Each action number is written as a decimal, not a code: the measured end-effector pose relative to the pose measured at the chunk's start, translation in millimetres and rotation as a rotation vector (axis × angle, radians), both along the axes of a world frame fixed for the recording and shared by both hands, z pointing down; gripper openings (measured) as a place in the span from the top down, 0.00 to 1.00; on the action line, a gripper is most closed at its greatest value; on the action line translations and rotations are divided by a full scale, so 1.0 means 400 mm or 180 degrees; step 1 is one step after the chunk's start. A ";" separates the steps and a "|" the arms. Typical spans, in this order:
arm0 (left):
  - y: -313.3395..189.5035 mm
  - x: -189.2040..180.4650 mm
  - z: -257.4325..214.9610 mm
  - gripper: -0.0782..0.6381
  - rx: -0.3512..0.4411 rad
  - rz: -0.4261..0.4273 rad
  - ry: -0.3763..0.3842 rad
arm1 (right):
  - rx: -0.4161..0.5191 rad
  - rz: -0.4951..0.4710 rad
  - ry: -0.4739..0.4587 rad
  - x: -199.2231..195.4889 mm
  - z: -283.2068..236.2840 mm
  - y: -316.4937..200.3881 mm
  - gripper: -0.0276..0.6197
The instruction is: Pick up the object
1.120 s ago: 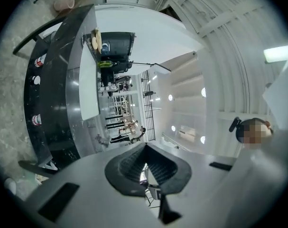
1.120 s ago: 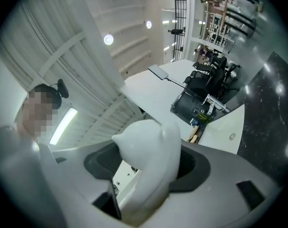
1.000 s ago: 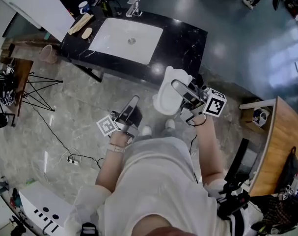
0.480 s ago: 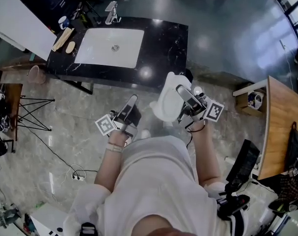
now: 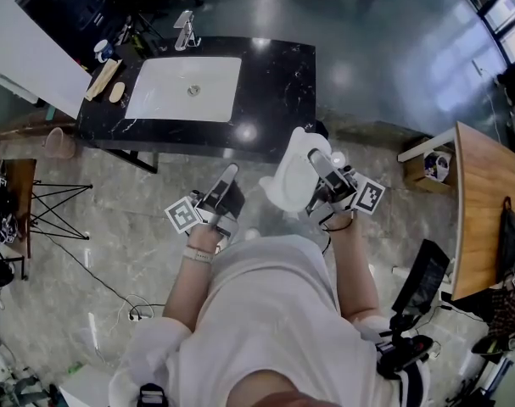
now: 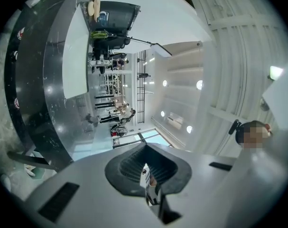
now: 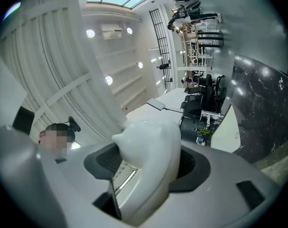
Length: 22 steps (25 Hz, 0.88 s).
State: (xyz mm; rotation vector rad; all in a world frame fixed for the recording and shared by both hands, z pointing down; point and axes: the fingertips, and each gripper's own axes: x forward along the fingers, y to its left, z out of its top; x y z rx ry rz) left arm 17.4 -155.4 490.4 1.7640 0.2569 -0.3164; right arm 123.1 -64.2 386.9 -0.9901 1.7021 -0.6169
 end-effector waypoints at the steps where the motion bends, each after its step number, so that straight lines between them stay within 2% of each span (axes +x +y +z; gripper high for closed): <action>1: 0.000 0.001 -0.002 0.88 -0.0003 0.0009 0.0006 | 0.0008 0.0004 -0.0031 0.001 0.000 0.000 0.49; 22: 0.002 0.000 -0.015 0.88 -0.0023 0.0017 0.0039 | -0.0004 0.0021 -0.0195 0.007 0.005 0.001 0.49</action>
